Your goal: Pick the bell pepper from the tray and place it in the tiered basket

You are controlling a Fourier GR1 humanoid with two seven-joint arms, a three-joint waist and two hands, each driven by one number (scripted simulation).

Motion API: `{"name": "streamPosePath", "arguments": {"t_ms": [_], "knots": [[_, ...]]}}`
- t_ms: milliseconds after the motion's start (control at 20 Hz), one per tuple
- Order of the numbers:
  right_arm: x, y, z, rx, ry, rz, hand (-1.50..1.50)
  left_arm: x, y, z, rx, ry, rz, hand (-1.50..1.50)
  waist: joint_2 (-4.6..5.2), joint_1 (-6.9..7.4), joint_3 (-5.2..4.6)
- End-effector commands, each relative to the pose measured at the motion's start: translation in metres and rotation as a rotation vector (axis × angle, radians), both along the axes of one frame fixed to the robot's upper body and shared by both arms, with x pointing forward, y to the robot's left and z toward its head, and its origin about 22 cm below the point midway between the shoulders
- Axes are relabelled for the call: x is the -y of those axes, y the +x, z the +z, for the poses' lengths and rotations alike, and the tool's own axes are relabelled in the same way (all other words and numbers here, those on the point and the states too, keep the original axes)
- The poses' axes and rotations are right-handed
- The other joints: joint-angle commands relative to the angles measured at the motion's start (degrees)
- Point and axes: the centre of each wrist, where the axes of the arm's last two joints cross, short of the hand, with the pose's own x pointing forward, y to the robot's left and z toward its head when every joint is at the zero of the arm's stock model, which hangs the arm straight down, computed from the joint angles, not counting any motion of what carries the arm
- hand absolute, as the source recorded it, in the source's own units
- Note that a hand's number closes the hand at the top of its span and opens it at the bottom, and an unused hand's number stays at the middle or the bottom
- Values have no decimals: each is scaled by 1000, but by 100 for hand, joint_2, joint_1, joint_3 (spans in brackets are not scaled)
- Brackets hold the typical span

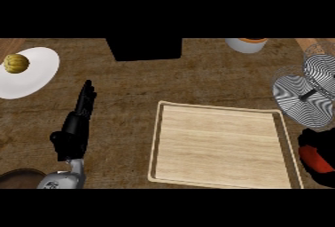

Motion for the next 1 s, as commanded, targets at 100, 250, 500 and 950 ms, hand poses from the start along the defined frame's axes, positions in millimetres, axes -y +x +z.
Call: {"name": "streamPosePath", "arguments": {"t_ms": [100,250,500,950], "knots": [[57,-32,84,167,56,-51,150,-4,-1,2,-5,0,0,0,9,-1,-5],[62,-44,127,237,117,-41,150,-5,3,4,-8,-21,15,0,-7,-79,-11],[98,-58,198,264,237,-99,150,5,2,2,4,9,-11,0,25,97,-5],[104,-69,254,201,485,-169,150,18,18,4,-13,2,-41,0,65,258,-9]]}}
